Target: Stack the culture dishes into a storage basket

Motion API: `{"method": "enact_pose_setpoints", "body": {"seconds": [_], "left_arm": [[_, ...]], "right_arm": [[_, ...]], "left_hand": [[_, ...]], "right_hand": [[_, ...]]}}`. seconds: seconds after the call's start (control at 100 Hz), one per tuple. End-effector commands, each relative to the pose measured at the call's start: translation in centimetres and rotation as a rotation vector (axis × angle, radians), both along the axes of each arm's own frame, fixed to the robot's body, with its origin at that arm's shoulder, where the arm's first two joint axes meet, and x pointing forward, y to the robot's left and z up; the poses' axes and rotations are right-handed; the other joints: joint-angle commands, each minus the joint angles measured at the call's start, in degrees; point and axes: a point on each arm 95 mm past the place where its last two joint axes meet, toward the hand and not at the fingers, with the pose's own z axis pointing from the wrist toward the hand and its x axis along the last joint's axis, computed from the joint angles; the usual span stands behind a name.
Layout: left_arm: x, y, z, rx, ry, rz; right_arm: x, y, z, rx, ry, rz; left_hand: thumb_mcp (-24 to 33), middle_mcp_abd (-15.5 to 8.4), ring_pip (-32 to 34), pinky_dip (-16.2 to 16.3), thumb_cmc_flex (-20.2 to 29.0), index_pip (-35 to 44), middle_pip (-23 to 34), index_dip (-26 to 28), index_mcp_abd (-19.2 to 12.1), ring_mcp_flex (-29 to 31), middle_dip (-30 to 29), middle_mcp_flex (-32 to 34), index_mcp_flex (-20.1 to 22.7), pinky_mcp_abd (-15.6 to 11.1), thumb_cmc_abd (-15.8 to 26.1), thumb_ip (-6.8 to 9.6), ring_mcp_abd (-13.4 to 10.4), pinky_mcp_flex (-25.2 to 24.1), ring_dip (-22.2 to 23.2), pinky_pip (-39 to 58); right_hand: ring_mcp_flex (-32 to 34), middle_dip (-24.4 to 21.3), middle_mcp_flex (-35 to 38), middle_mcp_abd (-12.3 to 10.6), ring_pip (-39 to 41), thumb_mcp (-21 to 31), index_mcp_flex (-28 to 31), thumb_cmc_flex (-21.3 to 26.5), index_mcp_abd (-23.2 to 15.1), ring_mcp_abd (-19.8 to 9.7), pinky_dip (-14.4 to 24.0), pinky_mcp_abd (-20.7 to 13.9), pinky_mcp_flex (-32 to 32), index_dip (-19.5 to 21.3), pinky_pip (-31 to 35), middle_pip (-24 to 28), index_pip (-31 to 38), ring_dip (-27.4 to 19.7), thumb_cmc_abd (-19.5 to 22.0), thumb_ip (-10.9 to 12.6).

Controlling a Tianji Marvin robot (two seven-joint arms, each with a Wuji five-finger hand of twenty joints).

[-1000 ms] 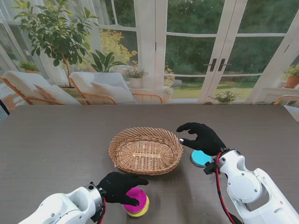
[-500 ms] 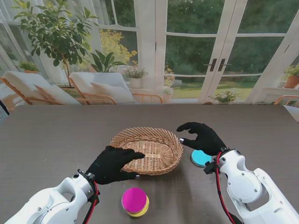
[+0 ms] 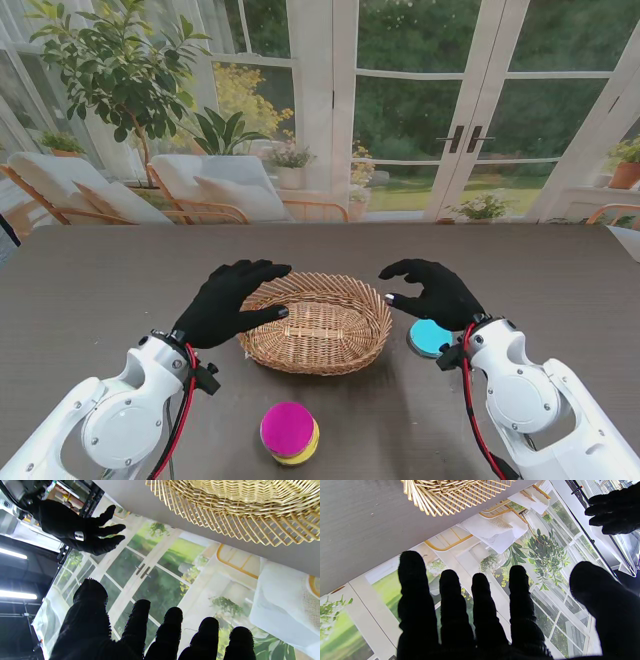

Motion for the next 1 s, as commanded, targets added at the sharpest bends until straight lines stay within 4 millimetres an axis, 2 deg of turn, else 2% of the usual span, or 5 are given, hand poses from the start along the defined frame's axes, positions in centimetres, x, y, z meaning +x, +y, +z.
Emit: {"method": "enact_pose_setpoints", "body": {"seconds": [0.0,0.51,0.77,0.87,0.99], "left_arm": [[0.5,0.2,0.1,-0.016,-0.001,0.009],[2.3,0.8,-1.3,-0.161,-0.008,0.024],[2.5,1.8,-1.7,-0.194,0.014,0.065],[2.4,2.2,-1.8,-0.201,0.014,0.081],[2.3,2.6,-1.7,-0.192,0.016,0.096]], "right_arm": [[-0.1,0.4,0.1,0.000,0.004,0.010],[-0.9,0.2,0.7,-0.061,-0.020,-0.004],[-0.9,-0.5,1.3,-0.211,-0.067,-0.077],[-0.9,-0.8,1.3,-0.317,-0.076,-0.113],[-1.0,-1.0,1.0,-0.434,-0.060,-0.163]], "left_hand": [[-1.1,0.1,-1.3,-1.0,-0.6,-1.2,-0.9,-0.6,0.6,-2.5,-0.9,-2.1,-1.5,-2.0,3.0,1.78,-0.9,-1.7,-0.9,-2.2],[-0.9,1.2,-0.7,-1.6,0.1,-1.4,-0.7,-1.1,1.7,-2.0,-1.3,-2.6,-2.2,-1.4,1.8,1.90,0.9,-1.4,-1.5,-2.1],[-0.7,2.0,-0.3,-0.8,0.7,-1.2,-0.6,-1.1,2.2,-1.4,-1.1,-2.3,-1.7,-0.8,1.9,1.97,1.7,-1.9,-0.9,-1.4],[-0.7,2.2,-0.2,-0.6,0.9,-1.2,-0.6,-1.2,2.3,-1.3,-1.0,-2.2,-1.6,-0.8,2.0,1.99,1.9,-2.0,-0.7,-1.3],[-0.8,2.2,-0.3,-0.3,0.9,-1.2,-0.6,-1.2,2.3,-1.4,-0.9,-2.1,-1.7,-0.9,2.2,1.98,2.0,-2.2,-0.6,-1.2]], "right_hand": [[-1.3,0.1,0.6,0.7,-0.9,3.5,0.7,0.3,-0.6,0.4,1.6,0.4,-24.7,-0.6,-1.7,-0.7,-0.2,0.4,0.2,0.2],[-2.2,0.1,0.3,0.5,-1.2,2.9,0.1,0.1,-1.2,0.4,1.9,0.4,-25.4,-0.6,-2.0,-0.9,-0.4,0.3,-1.7,-0.2],[-2.4,-0.2,-0.4,-0.3,-1.3,1.2,-1.1,-0.1,-3.1,-0.1,3.0,-0.1,-24.1,-0.8,-0.7,-1.6,-0.9,0.5,-7.6,-1.1],[0.4,-0.2,-2.3,-1.1,1.7,0.5,-3.6,-0.9,-5.2,-0.8,6.9,0.1,-21.5,-1.0,4.7,-1.8,-1.6,2.8,-11.6,-2.1],[1.7,2.9,-6.5,-1.3,11.7,2.2,-6.9,-1.7,-7.3,-1.7,14.0,-0.5,-19.9,1.2,17.6,1.4,-1.0,10.5,-17.5,-3.4]]}}
